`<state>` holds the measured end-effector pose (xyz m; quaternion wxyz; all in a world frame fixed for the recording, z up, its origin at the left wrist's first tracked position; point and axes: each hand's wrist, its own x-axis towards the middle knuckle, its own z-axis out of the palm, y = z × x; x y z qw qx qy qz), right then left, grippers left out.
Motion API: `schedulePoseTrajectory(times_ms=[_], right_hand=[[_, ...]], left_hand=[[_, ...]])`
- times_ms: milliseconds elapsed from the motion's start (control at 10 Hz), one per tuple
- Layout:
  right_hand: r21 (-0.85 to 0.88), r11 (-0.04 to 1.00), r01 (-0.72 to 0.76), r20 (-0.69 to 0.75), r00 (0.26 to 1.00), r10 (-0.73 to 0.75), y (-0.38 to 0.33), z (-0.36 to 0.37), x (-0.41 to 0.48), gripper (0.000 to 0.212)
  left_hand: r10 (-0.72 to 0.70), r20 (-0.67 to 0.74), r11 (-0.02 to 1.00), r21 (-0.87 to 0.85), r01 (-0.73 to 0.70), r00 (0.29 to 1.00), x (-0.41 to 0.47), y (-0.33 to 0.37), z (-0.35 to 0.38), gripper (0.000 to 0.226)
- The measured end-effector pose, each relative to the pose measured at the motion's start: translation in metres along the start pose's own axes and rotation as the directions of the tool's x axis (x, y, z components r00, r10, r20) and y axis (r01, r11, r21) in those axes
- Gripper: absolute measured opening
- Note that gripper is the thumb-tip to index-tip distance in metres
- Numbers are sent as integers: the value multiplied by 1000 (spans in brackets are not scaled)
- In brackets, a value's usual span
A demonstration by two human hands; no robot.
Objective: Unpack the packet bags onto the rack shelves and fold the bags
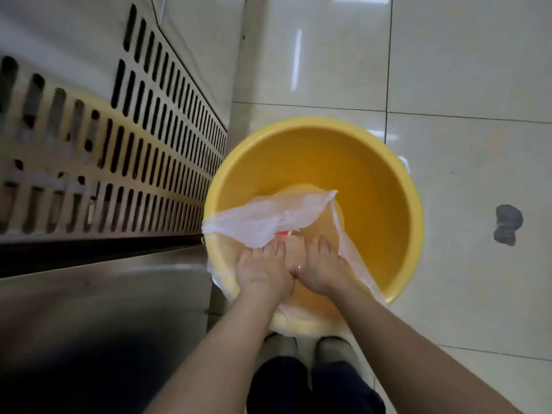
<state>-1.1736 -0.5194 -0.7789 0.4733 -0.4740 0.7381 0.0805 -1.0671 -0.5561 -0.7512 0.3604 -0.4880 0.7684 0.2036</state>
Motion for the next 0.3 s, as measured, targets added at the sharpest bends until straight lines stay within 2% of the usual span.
schedulePoseTrajectory(times_ms=[100, 200, 300], right_hand=[[16, 998, 66, -105, 992, -64, -1, -26, -23, 77], [-15, 993, 114, -172, 978, -115, -13, -60, -69, 73], [-36, 986, 163, -220, 961, -167, -27, -98, -113, 73]], left_hand=[[68, -74, 998, 6, -67, 995, -20, -10, -23, 59], [75, -75, 996, -33, -78, 994, -56, -22, -52, 60], [99, -140, 994, -27, -104, 985, -93, -33, -88, 57]])
